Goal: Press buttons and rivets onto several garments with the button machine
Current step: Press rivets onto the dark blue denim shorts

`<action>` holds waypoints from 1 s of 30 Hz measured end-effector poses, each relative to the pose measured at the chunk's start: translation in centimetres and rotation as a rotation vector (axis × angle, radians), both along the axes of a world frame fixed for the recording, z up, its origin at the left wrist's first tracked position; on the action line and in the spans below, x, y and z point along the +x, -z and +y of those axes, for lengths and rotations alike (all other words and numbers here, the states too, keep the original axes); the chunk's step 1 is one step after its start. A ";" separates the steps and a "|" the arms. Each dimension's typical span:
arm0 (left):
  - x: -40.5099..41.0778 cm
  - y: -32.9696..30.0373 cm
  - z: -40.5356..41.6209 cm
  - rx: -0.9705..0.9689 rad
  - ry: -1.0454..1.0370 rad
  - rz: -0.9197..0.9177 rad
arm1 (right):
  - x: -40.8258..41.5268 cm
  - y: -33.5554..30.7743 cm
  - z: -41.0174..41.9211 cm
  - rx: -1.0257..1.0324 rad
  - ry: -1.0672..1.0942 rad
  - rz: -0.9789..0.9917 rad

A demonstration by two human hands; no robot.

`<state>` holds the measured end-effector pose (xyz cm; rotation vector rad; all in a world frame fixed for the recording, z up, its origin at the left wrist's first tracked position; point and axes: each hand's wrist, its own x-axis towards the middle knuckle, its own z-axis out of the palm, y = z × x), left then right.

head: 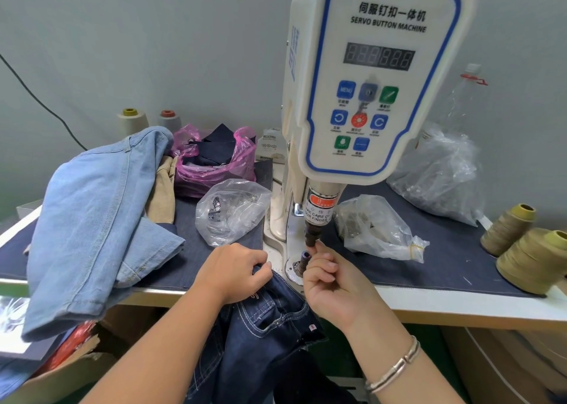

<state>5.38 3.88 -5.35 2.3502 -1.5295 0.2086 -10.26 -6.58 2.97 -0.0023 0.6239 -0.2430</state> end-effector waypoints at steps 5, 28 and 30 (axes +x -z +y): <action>-0.2 -0.3 0.0 0.016 -0.016 0.008 | -0.3 -0.8 0.1 0.141 0.061 -0.092; 2.5 0.6 -0.4 0.114 -0.414 0.495 | 16.6 0.8 5.3 -2.073 -0.471 0.433; 3.2 1.1 -0.8 -0.009 -0.479 0.559 | 18.1 2.2 4.2 -2.217 -0.508 0.569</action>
